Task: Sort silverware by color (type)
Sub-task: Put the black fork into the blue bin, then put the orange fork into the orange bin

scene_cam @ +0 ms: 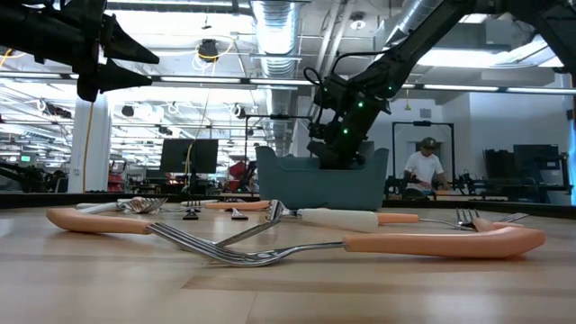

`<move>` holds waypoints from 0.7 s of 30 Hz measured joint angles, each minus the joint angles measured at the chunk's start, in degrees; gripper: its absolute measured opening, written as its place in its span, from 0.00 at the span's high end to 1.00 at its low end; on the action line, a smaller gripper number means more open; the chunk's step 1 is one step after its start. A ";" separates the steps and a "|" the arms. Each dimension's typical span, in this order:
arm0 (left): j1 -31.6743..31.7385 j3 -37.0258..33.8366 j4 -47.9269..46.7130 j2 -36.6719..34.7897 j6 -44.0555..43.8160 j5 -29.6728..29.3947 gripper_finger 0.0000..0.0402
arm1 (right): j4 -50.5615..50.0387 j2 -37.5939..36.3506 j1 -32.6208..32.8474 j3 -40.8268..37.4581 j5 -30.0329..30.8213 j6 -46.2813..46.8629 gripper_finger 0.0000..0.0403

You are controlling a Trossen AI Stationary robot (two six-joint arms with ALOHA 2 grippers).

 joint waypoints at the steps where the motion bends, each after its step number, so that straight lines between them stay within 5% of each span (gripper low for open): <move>1: 0.00 0.00 0.00 0.02 0.00 0.00 0.35 | -0.05 0.00 0.00 0.00 -0.51 0.00 0.80; 11: 0.01 0.00 -0.78 0.02 0.69 2.92 0.35 | -1.69 -0.20 -0.02 1.66 -1.02 0.99 0.52; 21: 0.01 0.00 -0.81 6.36 -3.52 6.02 0.35 | -16.88 -3.92 2.47 16.27 -1.07 -3.06 0.53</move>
